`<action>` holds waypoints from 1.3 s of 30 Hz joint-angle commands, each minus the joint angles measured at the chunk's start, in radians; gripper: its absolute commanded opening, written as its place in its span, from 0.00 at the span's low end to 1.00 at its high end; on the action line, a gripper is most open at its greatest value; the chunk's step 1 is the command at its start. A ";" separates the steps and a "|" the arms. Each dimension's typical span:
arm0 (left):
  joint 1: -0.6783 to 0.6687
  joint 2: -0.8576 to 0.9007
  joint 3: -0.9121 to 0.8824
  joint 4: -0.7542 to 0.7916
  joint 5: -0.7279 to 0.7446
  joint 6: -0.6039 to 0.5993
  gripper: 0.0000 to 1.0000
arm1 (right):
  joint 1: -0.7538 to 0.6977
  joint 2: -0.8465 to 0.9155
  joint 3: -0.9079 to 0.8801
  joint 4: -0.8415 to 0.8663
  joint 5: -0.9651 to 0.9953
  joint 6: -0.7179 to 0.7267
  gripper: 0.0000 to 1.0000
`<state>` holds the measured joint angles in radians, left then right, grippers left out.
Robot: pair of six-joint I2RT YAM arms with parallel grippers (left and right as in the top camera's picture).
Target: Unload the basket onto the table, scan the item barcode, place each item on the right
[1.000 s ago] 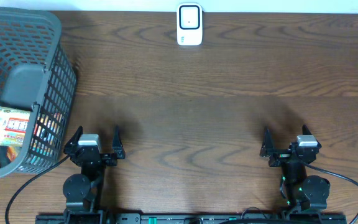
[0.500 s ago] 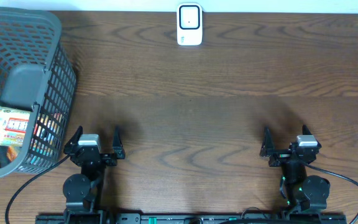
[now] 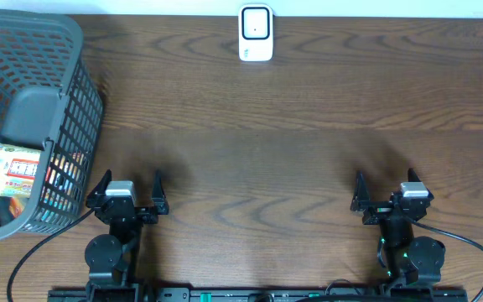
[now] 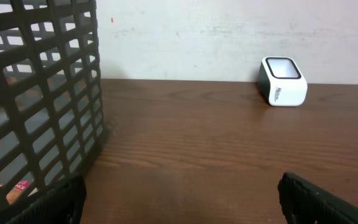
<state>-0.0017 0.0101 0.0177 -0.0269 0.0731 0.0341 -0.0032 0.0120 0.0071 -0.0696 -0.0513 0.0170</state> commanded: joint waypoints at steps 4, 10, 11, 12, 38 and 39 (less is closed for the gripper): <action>0.002 -0.006 -0.014 -0.039 0.023 0.010 0.98 | 0.011 -0.006 -0.002 -0.004 0.008 -0.003 0.99; 0.002 -0.006 -0.014 -0.039 0.023 0.010 0.98 | 0.011 -0.006 -0.002 -0.004 0.008 -0.003 0.99; 0.002 -0.006 -0.014 -0.039 0.023 0.010 0.98 | 0.011 -0.006 -0.002 -0.004 0.007 -0.003 0.99; 0.002 -0.006 -0.014 -0.039 0.023 0.010 0.98 | 0.011 -0.006 -0.002 -0.004 0.008 -0.003 0.99; 0.003 -0.006 0.051 0.487 0.417 -0.388 0.98 | 0.011 -0.006 -0.002 -0.004 0.008 -0.003 0.99; 0.003 -0.005 0.068 0.494 0.404 -0.388 0.98 | 0.011 -0.006 -0.002 -0.004 0.007 -0.003 0.99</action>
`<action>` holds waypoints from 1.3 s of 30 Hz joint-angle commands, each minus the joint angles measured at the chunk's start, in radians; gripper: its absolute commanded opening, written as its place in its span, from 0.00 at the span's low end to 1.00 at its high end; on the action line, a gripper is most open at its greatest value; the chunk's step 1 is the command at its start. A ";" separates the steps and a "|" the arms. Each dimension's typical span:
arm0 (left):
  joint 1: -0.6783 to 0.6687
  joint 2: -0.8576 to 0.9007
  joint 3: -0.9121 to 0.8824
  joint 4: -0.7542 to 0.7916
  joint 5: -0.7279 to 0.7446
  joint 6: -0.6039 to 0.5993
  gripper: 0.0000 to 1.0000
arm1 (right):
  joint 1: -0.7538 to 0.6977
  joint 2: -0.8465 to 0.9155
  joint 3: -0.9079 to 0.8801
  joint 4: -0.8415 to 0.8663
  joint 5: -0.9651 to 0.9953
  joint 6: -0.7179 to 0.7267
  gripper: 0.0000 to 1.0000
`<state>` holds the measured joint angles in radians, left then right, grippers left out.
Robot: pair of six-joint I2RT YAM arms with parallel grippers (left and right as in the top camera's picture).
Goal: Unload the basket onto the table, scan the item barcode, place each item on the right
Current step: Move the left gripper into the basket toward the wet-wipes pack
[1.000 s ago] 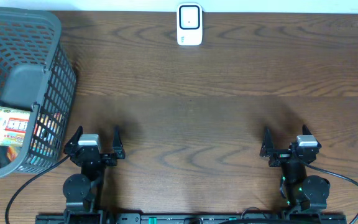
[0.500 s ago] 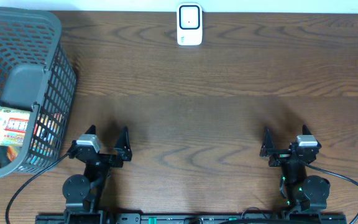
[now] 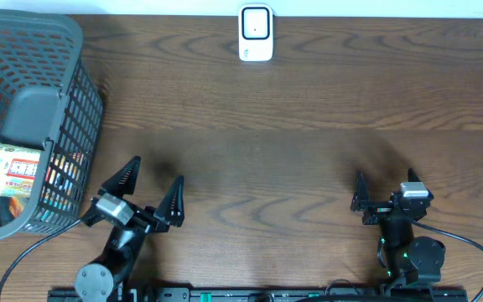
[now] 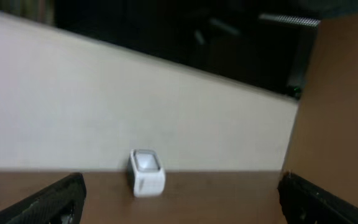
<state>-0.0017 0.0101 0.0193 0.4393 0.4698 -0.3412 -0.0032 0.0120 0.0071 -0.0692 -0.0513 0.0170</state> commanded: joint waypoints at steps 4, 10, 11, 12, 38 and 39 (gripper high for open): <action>0.003 0.018 0.162 0.027 -0.019 0.003 0.98 | 0.011 -0.006 -0.002 -0.004 0.008 -0.003 0.99; 0.002 0.184 0.333 0.026 -0.009 0.040 0.98 | 0.011 -0.006 -0.002 -0.004 0.008 -0.003 0.99; 0.002 0.225 0.364 0.026 0.002 0.040 0.98 | 0.011 -0.006 -0.002 -0.004 0.007 -0.003 0.99; 0.003 0.268 0.396 0.023 0.016 0.040 0.98 | 0.011 -0.006 -0.002 -0.004 0.008 -0.003 0.99; 0.156 1.191 1.686 -1.187 -0.884 0.375 0.98 | 0.011 -0.006 -0.002 -0.004 0.008 -0.003 0.99; 0.176 1.197 1.686 -1.188 -0.897 0.375 0.98 | 0.011 -0.006 -0.002 -0.004 0.008 -0.003 0.99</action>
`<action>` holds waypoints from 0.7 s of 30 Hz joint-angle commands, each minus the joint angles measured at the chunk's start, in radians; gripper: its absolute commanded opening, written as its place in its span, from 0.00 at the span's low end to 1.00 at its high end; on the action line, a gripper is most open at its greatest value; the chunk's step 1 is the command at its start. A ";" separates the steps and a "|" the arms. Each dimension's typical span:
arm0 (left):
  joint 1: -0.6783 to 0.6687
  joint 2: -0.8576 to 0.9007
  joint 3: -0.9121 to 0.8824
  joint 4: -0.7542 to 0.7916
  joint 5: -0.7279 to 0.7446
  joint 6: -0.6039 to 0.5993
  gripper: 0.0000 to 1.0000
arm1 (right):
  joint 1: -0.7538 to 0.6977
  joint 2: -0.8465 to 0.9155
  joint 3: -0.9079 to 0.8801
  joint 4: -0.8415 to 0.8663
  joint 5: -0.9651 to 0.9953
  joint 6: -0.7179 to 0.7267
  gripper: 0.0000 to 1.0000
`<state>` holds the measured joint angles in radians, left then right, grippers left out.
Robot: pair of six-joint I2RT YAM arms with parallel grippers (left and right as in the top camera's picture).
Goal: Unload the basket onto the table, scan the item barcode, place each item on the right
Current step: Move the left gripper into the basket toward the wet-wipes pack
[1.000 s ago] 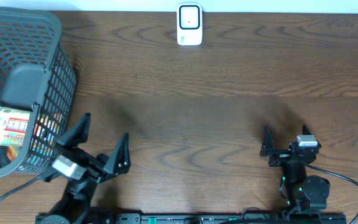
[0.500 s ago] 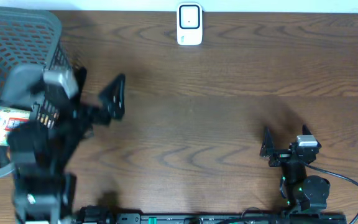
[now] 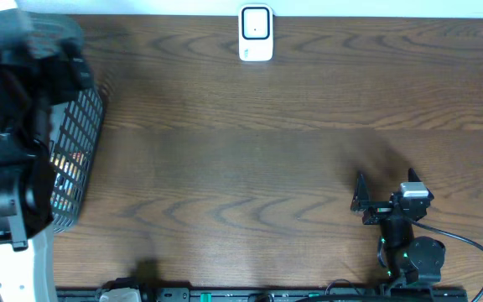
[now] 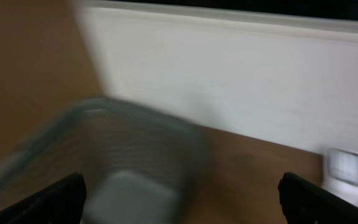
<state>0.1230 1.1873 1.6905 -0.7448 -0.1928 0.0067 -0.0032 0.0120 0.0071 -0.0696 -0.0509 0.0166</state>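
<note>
The white barcode scanner point(image 3: 256, 33) stands at the table's far edge; the left wrist view shows it as a blur point(image 4: 347, 167) at the right. A dark mesh basket point(image 3: 80, 126) sits at the far left, with colourful packets point(image 3: 64, 172) showing through its wall. My left arm point(image 3: 7, 168) is raised close under the overhead camera and covers most of the basket. In the blurred left wrist view, my left gripper point(image 4: 179, 202) is open above the basket point(image 4: 135, 143), holding nothing. My right gripper point(image 3: 385, 183) rests open near the front right.
A white wall runs behind the table's far edge. The right arm's cable trails off to the front right. The arms' base rail lies along the front edge.
My left arm has risen from low at the front left, and now looms over the basket. Its camera has turned from the scanner and wall towards the basket. The right arm is unmoved.
Both grippers first rested open near the front edge, the left one beside the basket. Then the left gripper was lifted and tilted, facing the scanner and wall. Now it is high over the basket, still open and empty.
</note>
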 commanded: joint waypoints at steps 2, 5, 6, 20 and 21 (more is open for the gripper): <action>0.093 0.035 0.014 -0.024 -0.235 0.026 0.98 | 0.011 -0.006 -0.002 -0.004 0.007 -0.003 0.99; 0.114 0.059 0.014 -0.083 -0.234 0.023 0.98 | 0.011 -0.006 -0.002 -0.004 0.007 -0.003 0.99; 0.113 0.063 0.014 -0.100 -0.233 0.022 0.98 | 0.011 -0.006 -0.002 -0.004 0.007 -0.003 0.99; 0.429 0.183 0.011 -0.201 -0.177 -0.483 0.98 | 0.011 -0.006 -0.002 -0.004 0.007 -0.003 0.99; 0.451 0.198 0.009 -0.207 -0.137 -0.483 0.98 | 0.011 -0.006 -0.002 -0.004 0.007 -0.003 0.99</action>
<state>0.5201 1.3445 1.6913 -0.9390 -0.4221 -0.3473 -0.0032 0.0120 0.0071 -0.0692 -0.0509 0.0166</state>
